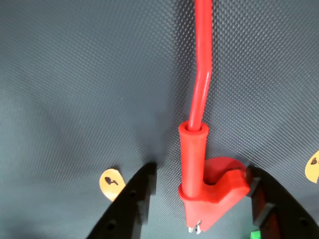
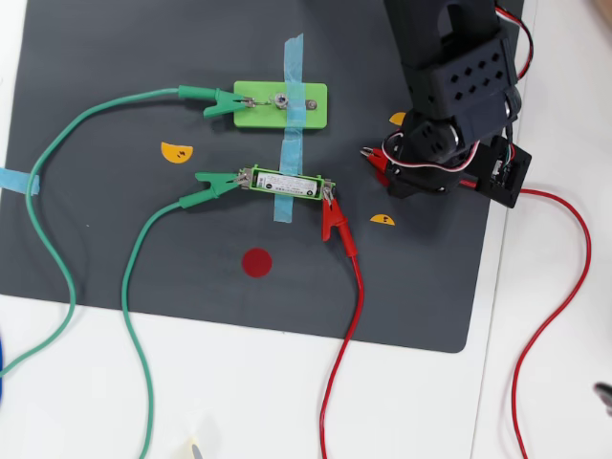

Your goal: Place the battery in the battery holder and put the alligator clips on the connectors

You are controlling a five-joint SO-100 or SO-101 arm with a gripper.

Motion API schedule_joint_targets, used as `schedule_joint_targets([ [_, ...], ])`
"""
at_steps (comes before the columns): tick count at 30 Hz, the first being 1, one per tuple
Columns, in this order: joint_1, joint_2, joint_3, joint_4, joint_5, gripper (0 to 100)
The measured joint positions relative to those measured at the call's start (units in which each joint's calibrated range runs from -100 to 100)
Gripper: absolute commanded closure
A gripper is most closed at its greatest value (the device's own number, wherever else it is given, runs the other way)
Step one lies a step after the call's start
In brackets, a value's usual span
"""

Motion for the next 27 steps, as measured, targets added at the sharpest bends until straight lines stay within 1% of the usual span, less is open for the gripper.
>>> schedule_joint_targets([
  [4, 0.1, 0.2, -0.4, -0.2, 0.0, 95],
  [6, 0.8, 0.6, -1.3, -0.3, 0.0, 99],
  [27, 1.0, -0.9, -0.8, -0.3, 0.0, 99],
])
